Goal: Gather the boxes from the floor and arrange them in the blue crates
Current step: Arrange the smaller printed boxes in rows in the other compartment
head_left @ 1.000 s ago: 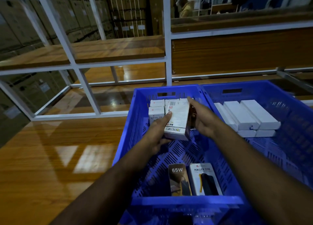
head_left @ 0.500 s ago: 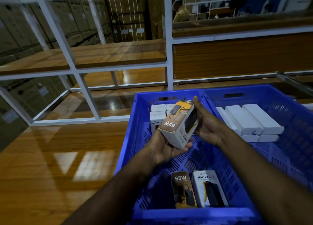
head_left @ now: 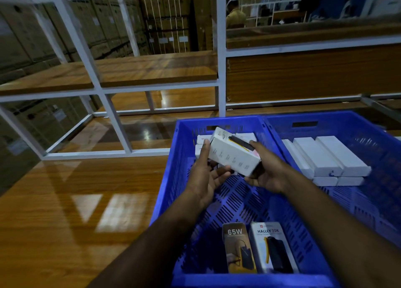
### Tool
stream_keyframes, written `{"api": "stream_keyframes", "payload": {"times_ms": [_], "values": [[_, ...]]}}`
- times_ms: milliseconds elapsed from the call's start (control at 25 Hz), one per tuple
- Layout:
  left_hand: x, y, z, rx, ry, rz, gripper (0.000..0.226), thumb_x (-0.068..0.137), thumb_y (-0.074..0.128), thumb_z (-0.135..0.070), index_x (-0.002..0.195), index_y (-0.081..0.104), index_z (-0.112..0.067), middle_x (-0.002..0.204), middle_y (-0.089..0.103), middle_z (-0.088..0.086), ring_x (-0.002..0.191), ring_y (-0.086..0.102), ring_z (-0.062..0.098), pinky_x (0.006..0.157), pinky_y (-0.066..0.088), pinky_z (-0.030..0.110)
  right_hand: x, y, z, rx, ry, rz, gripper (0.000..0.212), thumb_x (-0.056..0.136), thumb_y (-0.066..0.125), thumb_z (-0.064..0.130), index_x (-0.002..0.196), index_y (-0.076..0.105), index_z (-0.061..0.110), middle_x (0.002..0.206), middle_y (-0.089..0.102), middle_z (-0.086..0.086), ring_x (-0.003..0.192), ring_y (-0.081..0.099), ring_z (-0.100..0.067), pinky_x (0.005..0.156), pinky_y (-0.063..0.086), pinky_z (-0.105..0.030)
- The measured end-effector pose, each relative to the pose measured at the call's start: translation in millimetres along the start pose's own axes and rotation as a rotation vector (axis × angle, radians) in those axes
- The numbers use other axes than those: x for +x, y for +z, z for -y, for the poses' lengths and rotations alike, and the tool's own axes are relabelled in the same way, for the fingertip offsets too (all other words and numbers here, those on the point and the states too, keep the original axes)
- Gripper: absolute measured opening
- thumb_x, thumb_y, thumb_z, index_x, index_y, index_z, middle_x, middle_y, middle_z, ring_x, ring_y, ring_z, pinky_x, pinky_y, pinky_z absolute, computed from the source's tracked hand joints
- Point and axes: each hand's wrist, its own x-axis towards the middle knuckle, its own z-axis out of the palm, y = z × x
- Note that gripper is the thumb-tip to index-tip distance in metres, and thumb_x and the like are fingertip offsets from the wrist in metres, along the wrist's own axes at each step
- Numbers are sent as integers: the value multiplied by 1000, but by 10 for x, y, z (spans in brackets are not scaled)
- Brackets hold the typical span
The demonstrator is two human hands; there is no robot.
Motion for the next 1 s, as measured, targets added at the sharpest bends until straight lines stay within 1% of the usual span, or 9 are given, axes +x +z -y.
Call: {"api": "stream_keyframes", "payload": {"times_ms": [120,200,360,480,560,600,680,800,1000], "values": [[27,4,20,46,73,-48,68,84,59,-62,128,60,-10,94,65,7,61,63,8,51,54,20,-1,-19,-26,49,56,102,50,100,44,49,122,65,9,89,71,-14,70,64,-23,49,52,-29],[46,-2,19,60,83,-82,76,73,64,-66,124,63,-10,92,66,6,60,61,8,50,52,20,-6,-7,-39,73,91,146,49,102,43,45,124,64,7,94,70,-16,67,64,-24,48,54,-29],[54,-43,2,42,65,-146,56,85,63,-59,112,65,-10,81,66,4,58,61,9,49,53,21,-11,16,-46,49,96,162,49,99,47,45,125,64,7,93,67,-15,63,64,-22,48,54,-28],[94,-92,4,70,91,-264,52,92,67,-42,128,47,-12,106,68,11,77,70,16,54,58,26,-8,59,-56,-3,9,169,50,98,48,50,126,65,12,103,66,-15,78,64,-22,56,56,-30],[111,-110,13,119,133,-305,58,92,69,-34,136,34,-24,122,63,12,94,72,22,63,62,33,-29,100,-59,-50,-53,167,47,96,53,49,124,65,14,110,67,-15,91,63,-23,62,57,-31],[104,-106,19,170,158,-302,60,93,68,-36,140,32,-28,124,62,10,96,72,22,65,63,35,-45,121,-64,-68,-67,165,47,94,56,49,124,65,13,109,67,-15,89,62,-23,63,57,-31],[73,-74,20,262,163,-284,58,93,62,-49,140,37,-25,119,64,5,93,72,20,63,63,38,-79,158,-78,-109,-56,180,48,92,59,50,121,65,12,98,69,-13,76,62,-20,62,56,-30],[82,-73,30,285,49,-235,60,89,61,-59,132,52,-18,114,70,11,96,73,26,61,62,41,-126,191,-110,-204,-16,232,52,93,53,58,112,69,13,79,70,-6,60,57,-16,59,55,-29],[75,-80,32,247,-11,-184,57,90,58,-61,126,58,-18,112,72,14,98,73,29,60,61,38,-113,180,-116,-250,-12,252,59,91,51,64,113,71,13,82,67,-6,59,55,-15,58,52,-28]]}}
